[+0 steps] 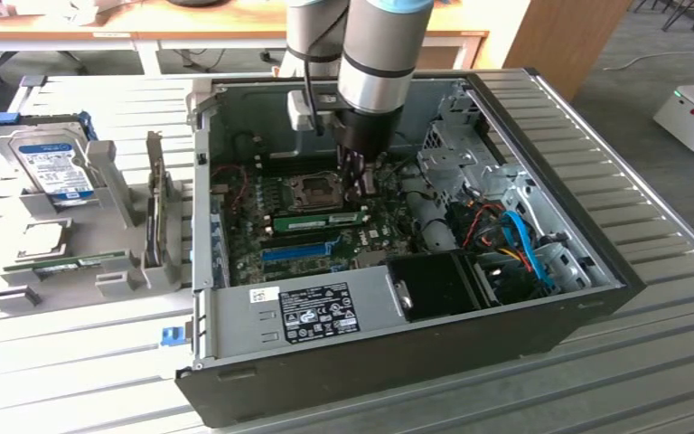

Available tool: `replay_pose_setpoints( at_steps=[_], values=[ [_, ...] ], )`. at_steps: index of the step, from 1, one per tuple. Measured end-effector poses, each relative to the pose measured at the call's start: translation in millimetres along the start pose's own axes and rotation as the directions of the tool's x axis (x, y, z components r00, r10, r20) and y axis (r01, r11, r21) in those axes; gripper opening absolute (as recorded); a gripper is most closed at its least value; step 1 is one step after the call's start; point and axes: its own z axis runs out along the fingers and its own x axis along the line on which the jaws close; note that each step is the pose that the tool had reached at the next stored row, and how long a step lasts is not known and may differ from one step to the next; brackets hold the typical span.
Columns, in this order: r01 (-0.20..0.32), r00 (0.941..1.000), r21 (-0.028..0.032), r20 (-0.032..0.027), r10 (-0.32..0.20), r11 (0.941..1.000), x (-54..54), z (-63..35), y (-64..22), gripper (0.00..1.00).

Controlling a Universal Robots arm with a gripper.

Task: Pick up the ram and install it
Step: 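Press down the ram until it locks into place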

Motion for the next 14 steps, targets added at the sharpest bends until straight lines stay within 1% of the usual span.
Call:
replay_pose_setpoints(
  at_steps=[14],
  values=[
    [0.000, 1.0000, 0.0051, 0.0000, 0.000, 1.0000, 0.0, 1.4, 37.6, 0.11]
  ],
)
